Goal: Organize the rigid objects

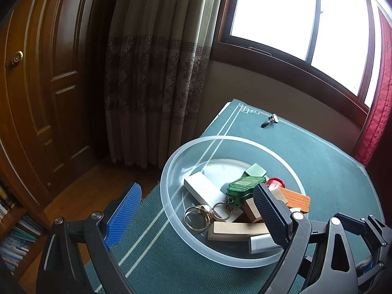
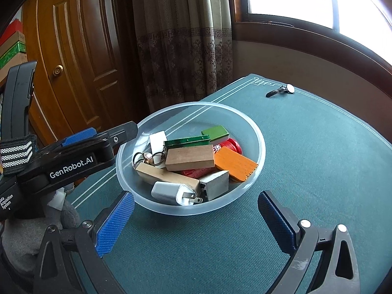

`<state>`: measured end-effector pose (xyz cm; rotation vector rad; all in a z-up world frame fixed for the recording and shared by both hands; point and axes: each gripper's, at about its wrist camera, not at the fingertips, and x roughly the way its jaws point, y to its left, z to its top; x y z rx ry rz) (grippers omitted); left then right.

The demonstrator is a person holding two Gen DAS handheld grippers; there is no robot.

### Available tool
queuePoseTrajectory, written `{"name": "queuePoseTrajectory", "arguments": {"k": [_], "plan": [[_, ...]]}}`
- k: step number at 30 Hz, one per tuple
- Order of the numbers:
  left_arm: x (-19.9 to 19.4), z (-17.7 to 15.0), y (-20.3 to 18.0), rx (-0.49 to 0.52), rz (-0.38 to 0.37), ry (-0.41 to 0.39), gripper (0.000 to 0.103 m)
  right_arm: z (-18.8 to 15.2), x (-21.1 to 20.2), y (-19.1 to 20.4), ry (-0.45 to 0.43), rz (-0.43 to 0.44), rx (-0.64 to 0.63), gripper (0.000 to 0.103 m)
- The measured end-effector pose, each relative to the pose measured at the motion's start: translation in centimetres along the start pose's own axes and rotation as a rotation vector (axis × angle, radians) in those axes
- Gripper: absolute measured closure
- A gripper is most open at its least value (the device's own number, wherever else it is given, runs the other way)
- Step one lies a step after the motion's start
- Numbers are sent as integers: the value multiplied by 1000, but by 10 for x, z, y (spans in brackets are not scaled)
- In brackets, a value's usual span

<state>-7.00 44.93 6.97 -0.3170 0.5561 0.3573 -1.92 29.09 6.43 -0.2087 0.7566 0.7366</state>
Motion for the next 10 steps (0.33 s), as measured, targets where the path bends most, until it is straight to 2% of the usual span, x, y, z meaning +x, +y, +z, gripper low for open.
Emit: {"name": "queuePoseTrajectory", "arguments": {"k": [10], "plan": [[-4,-9,-5,16,3,13,10,-9,-2,-11,-3,-39,23,0]]}}
